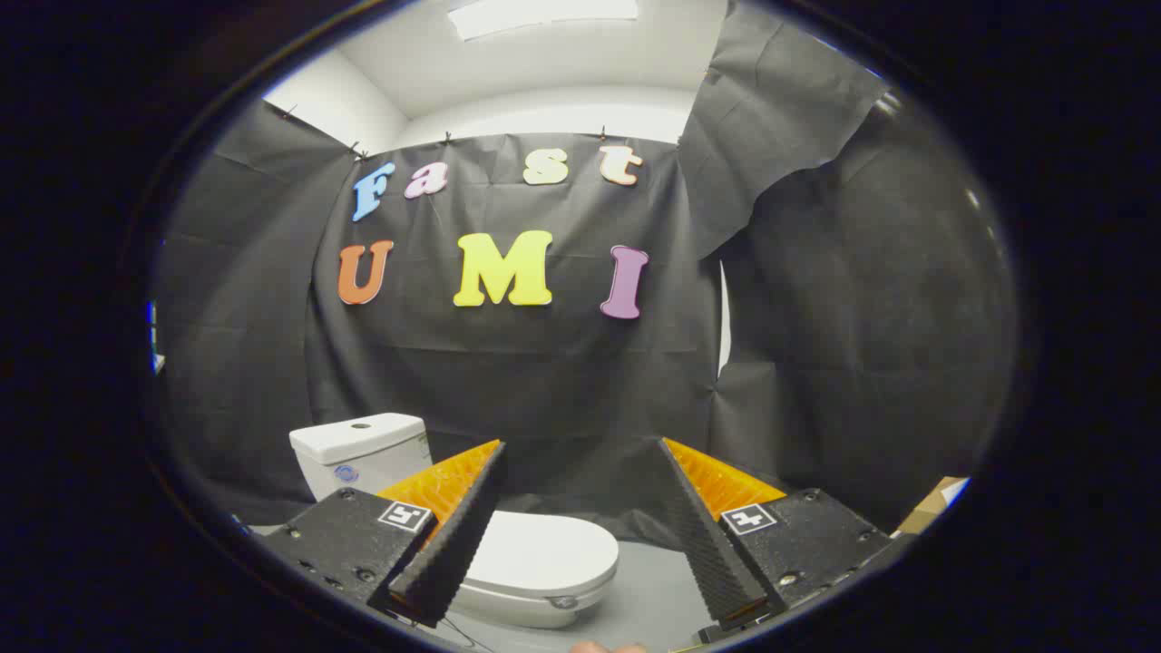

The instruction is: Open the toilet lid.

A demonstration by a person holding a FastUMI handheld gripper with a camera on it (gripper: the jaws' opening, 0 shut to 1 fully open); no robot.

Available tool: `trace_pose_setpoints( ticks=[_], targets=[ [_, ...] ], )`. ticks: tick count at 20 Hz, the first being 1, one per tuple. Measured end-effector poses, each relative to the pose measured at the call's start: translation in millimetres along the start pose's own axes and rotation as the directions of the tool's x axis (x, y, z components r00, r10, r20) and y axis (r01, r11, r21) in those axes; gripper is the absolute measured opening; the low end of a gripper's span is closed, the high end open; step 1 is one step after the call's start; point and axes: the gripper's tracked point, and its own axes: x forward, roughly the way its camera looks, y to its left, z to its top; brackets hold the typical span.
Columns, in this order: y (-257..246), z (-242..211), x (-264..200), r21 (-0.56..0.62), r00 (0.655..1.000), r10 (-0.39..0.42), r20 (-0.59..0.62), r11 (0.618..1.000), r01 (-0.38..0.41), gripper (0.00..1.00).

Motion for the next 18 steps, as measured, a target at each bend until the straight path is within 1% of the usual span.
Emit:
trace_pose_setpoints(
  ticks=[7, 12, 18],
  targets=[
    [-2.3, 4.8, 2.6, 0.014, 1.0, -0.007, 0.002, 1.0, 0.007, 1.0],
    [-0.1, 3.1, -1.5, -0.001, 1.0, -0.002, -0.011, 1.0, 0.002, 1.0],
    [1.0, -1.5, -0.3, 0.015, 1.0, -0.002, -0.03, 1.0, 0.002, 1.0]
  ],
)
